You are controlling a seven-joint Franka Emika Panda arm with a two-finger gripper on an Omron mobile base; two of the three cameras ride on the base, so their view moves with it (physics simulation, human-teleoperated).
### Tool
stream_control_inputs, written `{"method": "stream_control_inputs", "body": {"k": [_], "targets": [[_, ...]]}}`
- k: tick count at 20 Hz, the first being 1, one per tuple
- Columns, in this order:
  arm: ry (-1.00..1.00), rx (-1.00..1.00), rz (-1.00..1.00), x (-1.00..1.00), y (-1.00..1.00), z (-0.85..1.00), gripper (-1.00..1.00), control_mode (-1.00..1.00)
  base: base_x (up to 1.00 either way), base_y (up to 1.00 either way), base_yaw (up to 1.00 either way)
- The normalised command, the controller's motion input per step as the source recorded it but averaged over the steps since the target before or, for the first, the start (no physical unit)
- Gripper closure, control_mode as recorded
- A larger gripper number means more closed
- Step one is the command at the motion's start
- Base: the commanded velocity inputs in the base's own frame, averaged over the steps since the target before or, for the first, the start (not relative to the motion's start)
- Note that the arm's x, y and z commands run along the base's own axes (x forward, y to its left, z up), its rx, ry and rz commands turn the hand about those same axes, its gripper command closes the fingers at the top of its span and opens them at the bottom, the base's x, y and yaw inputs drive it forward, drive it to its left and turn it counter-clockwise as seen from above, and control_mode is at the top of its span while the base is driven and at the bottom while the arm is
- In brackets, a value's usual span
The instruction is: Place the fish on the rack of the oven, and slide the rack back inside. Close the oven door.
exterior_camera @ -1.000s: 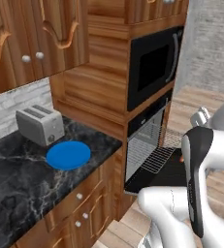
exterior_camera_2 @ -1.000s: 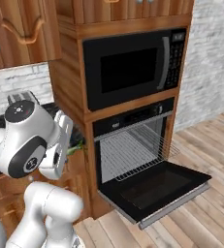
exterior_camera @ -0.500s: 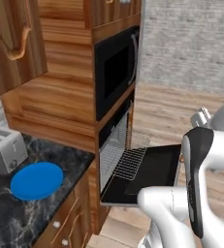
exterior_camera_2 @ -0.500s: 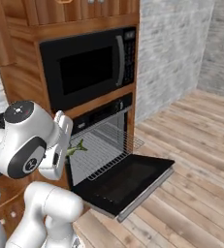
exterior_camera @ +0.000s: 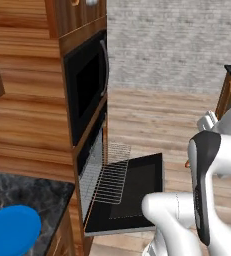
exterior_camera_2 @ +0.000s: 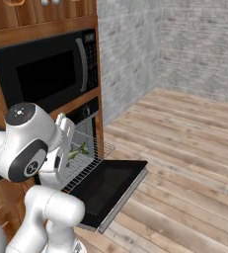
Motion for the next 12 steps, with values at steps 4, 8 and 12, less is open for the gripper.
{"method": "stream_control_inputs", "body": {"k": [4,8,12], "targets": [[0.0,0.0,0.0,0.0,0.0,0.0,1.0,1.0,0.49,0.42,-0.19],[0.0,0.0,0.0,0.0,0.0,0.0,1.0,1.0,0.54,0.39,-0.03],[0.0,0.01,0.03,0.01,-0.13,0.0,1.0,-1.0,0.12,-0.02,0.0]]}}
